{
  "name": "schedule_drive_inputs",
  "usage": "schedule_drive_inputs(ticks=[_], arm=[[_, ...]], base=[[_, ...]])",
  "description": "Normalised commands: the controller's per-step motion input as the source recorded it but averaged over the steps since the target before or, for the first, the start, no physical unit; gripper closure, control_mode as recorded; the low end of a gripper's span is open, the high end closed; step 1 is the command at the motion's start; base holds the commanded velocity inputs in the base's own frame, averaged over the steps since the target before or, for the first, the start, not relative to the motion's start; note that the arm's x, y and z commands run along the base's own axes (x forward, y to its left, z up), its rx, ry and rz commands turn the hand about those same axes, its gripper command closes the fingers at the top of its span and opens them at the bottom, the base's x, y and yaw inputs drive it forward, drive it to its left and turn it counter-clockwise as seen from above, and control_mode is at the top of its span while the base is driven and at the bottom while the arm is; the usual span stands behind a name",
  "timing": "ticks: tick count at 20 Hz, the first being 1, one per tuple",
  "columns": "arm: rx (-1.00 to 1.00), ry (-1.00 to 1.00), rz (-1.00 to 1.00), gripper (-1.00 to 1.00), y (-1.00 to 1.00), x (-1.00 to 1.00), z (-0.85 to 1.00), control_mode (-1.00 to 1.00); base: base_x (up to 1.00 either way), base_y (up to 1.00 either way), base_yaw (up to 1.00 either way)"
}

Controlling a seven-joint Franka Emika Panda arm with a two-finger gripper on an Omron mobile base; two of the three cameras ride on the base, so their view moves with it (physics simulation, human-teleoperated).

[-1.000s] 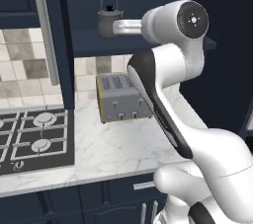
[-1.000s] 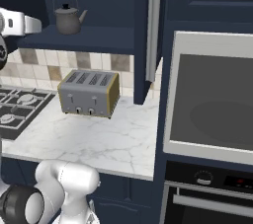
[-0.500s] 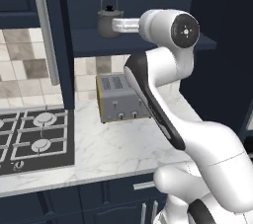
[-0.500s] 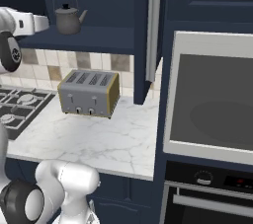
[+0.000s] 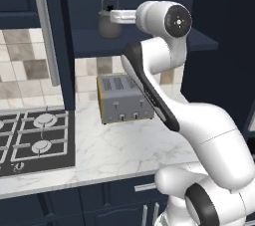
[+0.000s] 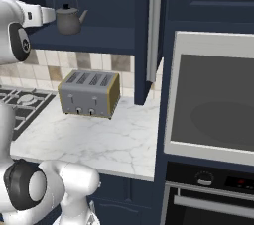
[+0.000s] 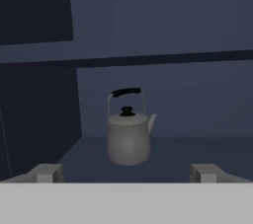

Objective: Open the cabinet, pick the kettle from the cabinet, and place it in the sink.

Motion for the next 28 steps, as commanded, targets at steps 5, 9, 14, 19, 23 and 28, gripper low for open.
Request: schedule_drive_inputs(ticks=[5,9,14,19,23,28], arm=[[0.0,0.0,0.0,-1.0,0.15,0.31,0.05,-1.0],[0.0,0.0,0.0,-1.0,0.11,0.3,-0.01,-1.0],[0.0,0.0,0.0,-1.0,0.1,0.2,-0.06,-1.0],[0.0,0.01,0.0,-1.0,0.16,0.31,-0.01,-1.0],[0.0,0.09,0.0,-1.0,0.11,0.28,-0.01,-1.0],[0.0,0.11,0.0,-1.0,0.11,0.29,-0.01,-1.0]], base=[[0.0,0.0,0.0],[0.0,0.0,0.0],[0.0,0.0,0.0],[0.0,0.0,0.0],[0.0,0.0,0.0],[0.0,0.0,0.0]])
